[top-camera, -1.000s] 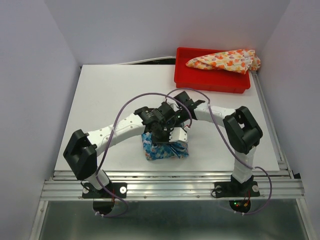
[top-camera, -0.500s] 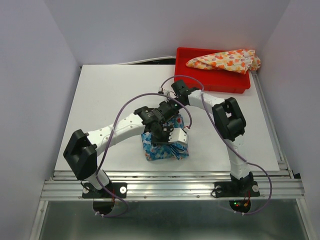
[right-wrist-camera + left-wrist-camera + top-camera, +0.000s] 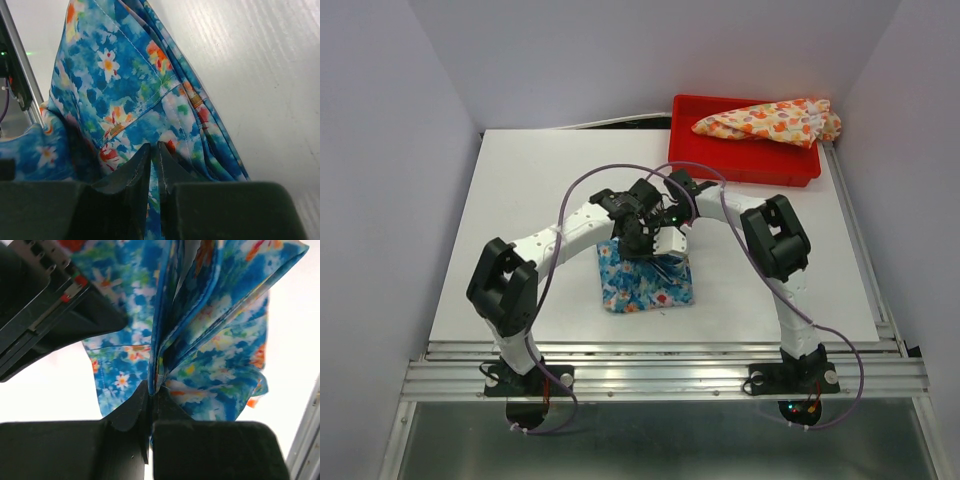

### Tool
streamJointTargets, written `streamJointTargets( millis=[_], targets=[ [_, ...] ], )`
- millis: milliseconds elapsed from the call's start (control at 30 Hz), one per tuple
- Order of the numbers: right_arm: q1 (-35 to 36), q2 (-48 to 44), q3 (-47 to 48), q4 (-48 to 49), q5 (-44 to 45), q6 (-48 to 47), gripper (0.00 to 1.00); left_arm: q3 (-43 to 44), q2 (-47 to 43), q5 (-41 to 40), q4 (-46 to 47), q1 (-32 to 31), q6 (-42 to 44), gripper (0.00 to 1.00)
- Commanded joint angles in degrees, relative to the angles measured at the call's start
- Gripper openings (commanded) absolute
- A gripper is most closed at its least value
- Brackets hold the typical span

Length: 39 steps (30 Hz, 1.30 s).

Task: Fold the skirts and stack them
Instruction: Fold the skirt

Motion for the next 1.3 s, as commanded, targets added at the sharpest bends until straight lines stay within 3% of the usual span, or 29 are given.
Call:
streamJointTargets(
  millis=[0,200,400,467,533,600,700,767,1100,1200,1267],
  targets=[
    [0.6,0.3,-2.0,-3.5,-0.1,-1.4,0.16,2.8,1.4,-1.8,3.8,2.3,2.9,0.0],
    [0.6,-0.2,-1.9,-4.0,-1.9,-1.4,0.16,1.2,3.1,-2.1,9.3,4.1,4.6,0.0],
    [0.6,0.3,-0.9,-5.0,-3.0,-1.5,0.16,1.5,5.1,-2.2,11.0,4.7,5.8,0.07],
    [0.6,0.6,-0.5,-5.1,-2.9,-1.4,0.16,1.4,5.5,-2.0,10.7,4.7,6.4,0.16],
    [0.6,0.7,-0.3,-5.1,-2.6,-1.5,0.16,1.6,5.5,-1.9,10.3,4.7,6.3,0.42],
    [0.6,0.8,0.1,-5.0,-2.2,-1.4,0.17,1.8,4.8,-1.8,9.6,4.7,6.1,0.54],
    [0.6,0.9,0.4,-5.1,-1.7,-1.3,0.17,3.0,2.1,-2.1,8.9,5.1,5.2,0.91],
    [0.6,1.0,0.4,-5.0,-1.1,-1.3,0.17,4.3,-0.5,-2.1,8.5,5.4,3.8,0.99],
    [-0.6,0.7,5.9,-4.7,3.0,2.2,0.28,16.3,-6.9,1.5,7.9,12.9,-9.6,0.99],
    [-2.8,0.6,10.3,-4.9,4.6,3.4,0.29,15.0,-9.2,7.7,7.8,15.9,-15.5,0.98],
    [-4.7,0.1,13.6,-5.0,4.8,3.9,0.34,7.8,-11.4,12.7,9.5,19.4,-22.1,0.98]
  ],
)
